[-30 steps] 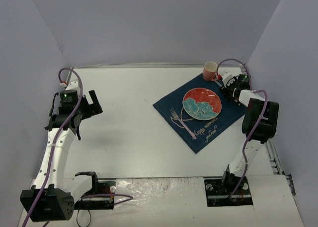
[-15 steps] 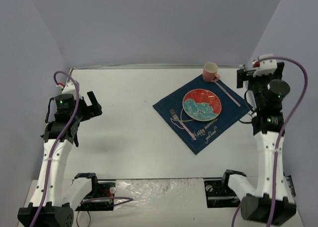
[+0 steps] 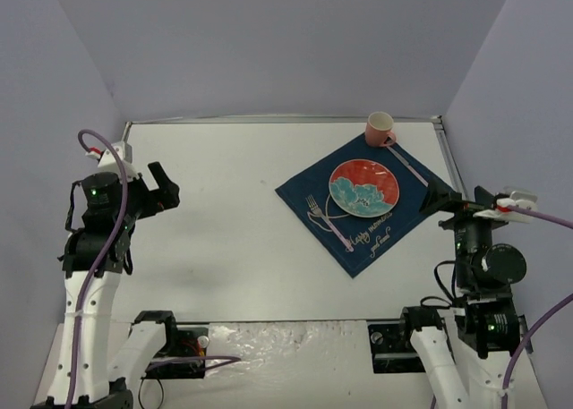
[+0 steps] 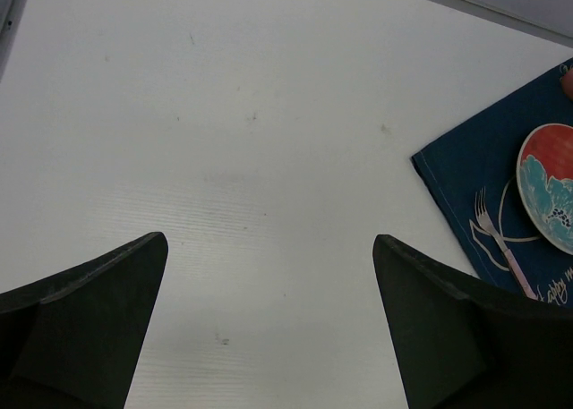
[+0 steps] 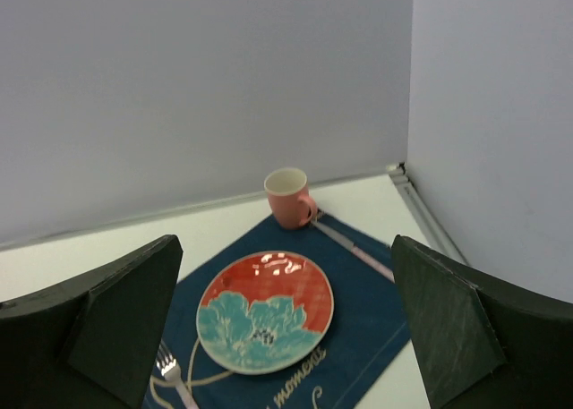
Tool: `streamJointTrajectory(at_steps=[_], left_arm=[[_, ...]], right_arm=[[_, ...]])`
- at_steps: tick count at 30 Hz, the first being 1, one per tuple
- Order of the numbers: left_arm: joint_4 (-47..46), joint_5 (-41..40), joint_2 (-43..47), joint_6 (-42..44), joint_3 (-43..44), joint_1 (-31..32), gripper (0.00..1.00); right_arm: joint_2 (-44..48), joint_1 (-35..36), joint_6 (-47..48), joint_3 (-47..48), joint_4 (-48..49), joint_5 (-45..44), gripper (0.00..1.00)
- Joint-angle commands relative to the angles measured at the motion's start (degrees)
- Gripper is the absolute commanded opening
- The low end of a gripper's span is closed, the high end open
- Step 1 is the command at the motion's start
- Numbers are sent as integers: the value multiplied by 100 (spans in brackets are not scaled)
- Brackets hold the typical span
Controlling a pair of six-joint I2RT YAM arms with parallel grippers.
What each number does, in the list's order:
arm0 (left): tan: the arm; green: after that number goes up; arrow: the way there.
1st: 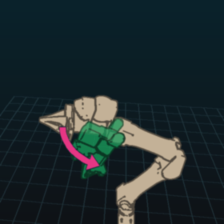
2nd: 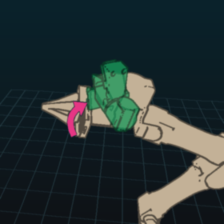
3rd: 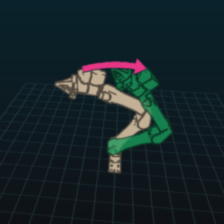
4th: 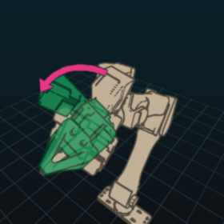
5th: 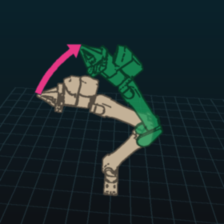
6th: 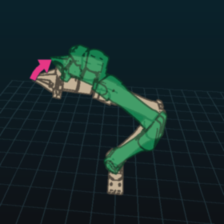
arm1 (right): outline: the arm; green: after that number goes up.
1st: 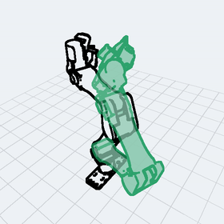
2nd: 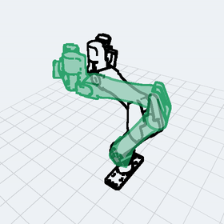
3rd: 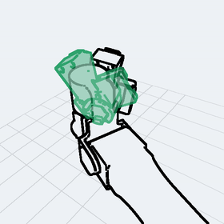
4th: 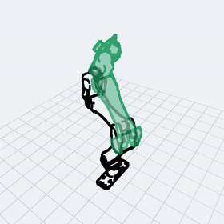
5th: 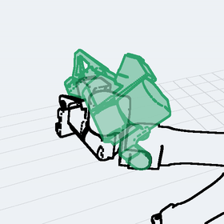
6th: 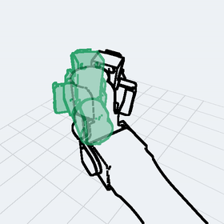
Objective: Set the dinner table for one person
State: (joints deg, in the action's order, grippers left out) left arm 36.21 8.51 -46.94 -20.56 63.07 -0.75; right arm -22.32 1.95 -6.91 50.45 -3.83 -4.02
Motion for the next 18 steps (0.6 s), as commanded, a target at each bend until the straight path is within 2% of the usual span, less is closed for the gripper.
streamJointTrajectory(at_steps=[1,8,18], left_arm=[[158,131,390,135,204,14,97],[229,225,841,202,-275,14,97],[-85,187,1048,99,-948,14,97]], right_arm=[[765,445,-397,-437,-340,-649,100],[1685,688,-365,-799,-520,-1049,100],[1673,877,89,-668,-710,-941,100]])
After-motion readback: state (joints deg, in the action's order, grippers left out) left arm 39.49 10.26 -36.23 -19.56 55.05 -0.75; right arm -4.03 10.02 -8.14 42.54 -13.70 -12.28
